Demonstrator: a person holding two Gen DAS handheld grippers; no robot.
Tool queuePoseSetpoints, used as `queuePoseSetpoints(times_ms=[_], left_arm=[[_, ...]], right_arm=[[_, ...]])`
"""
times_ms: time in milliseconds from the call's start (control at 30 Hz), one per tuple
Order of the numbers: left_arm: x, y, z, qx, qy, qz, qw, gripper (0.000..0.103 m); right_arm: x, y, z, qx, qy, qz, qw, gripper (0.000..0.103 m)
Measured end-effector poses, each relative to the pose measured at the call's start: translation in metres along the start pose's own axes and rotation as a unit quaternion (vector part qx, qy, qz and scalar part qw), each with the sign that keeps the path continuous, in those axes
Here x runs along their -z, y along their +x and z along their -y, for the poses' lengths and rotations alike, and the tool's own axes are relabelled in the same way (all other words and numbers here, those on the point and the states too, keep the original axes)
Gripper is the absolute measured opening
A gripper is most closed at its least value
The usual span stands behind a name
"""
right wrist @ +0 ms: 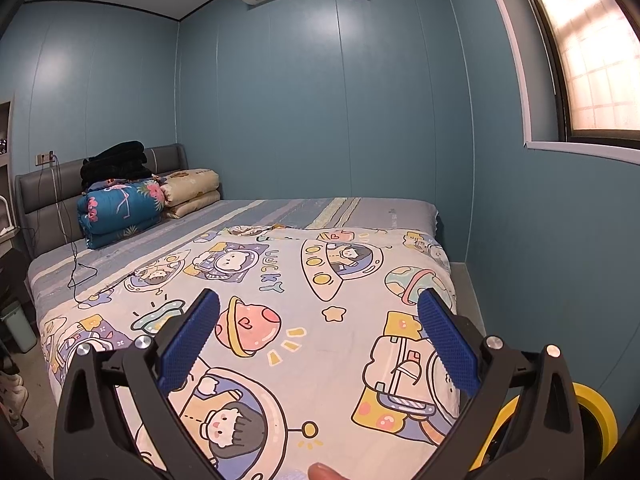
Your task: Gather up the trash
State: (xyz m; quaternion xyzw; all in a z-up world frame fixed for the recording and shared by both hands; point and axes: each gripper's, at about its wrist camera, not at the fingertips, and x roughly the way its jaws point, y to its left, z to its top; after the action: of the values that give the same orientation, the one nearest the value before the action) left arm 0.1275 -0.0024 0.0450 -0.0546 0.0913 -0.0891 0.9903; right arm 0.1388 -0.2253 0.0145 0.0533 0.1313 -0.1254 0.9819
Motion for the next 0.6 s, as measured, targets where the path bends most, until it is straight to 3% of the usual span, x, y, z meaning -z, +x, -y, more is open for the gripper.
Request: queuePoseSetpoints(times_ms=[600], left_arm=[[0.0004, 0.0021, -0.0006, 0.003, 0.003, -0.004, 1.0000, 0.095]], right_arm=[[0.0009, 0.0043, 0.0001, 0.002, 0.003, -0.006, 1.000, 0.095]])
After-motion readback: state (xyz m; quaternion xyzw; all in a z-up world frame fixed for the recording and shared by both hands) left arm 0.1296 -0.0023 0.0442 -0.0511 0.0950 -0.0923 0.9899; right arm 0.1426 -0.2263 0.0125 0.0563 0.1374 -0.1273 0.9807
